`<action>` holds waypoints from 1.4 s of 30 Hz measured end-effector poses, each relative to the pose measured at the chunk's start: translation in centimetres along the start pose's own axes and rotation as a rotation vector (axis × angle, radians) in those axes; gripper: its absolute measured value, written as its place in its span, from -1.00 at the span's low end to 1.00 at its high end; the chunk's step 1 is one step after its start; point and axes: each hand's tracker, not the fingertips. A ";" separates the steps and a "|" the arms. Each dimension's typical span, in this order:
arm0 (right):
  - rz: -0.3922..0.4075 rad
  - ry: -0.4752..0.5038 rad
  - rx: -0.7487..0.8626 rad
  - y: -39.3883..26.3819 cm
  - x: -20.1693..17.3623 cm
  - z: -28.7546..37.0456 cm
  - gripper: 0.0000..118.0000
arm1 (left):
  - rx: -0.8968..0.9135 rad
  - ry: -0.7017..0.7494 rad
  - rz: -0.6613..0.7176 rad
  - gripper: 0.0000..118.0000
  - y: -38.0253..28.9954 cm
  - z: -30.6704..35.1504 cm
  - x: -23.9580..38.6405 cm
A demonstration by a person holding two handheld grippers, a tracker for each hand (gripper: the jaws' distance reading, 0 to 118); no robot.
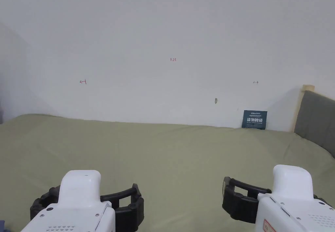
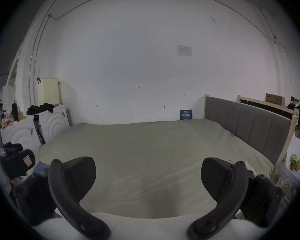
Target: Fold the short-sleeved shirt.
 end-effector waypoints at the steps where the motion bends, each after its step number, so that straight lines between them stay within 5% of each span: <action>1: -0.008 0.006 -0.001 0.1 0.1 0.1 1.00 | 0.000 -0.001 -0.001 1.00 0.1 0.0 0.0; 42: 0.036 -0.016 -0.049 0.4 -0.6 -0.4 1.00 | -0.006 0.010 -0.022 1.00 1.2 -0.2 0.0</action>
